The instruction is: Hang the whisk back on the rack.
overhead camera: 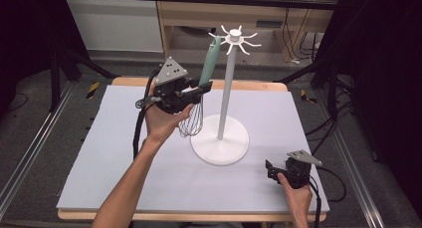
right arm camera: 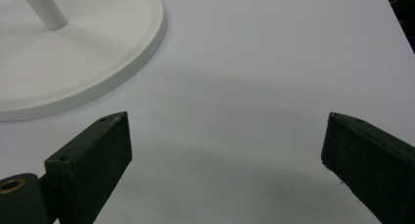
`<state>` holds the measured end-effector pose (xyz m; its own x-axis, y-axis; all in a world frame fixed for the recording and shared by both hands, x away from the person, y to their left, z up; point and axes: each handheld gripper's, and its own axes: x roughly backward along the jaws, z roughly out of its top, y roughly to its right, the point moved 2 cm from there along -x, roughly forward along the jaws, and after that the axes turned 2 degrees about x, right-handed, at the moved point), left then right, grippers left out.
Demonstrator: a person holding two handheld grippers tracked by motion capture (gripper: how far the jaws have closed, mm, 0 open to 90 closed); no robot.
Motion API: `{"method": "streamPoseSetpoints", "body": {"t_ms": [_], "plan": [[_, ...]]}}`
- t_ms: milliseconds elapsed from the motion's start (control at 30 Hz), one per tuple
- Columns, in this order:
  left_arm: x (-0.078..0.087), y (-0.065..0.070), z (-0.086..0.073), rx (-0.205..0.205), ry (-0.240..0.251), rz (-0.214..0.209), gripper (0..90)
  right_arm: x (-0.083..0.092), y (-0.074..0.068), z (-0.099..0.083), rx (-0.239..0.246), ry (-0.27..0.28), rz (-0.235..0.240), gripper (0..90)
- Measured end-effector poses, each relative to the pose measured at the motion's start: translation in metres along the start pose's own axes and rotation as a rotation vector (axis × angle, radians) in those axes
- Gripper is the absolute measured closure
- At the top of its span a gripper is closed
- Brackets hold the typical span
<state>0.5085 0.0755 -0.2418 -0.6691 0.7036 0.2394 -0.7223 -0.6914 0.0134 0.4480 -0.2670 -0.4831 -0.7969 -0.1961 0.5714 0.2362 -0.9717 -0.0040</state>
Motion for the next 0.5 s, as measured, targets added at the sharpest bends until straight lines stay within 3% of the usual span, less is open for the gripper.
{"method": "streamPoseSetpoints", "body": {"t_ms": [500], "plan": [[-0.012, 0.001, -0.007, 0.005, 0.016, 0.013, 68.6, 0.000, 0.000, 0.000, 0.002, -0.002, 0.000, 5.1]]}}
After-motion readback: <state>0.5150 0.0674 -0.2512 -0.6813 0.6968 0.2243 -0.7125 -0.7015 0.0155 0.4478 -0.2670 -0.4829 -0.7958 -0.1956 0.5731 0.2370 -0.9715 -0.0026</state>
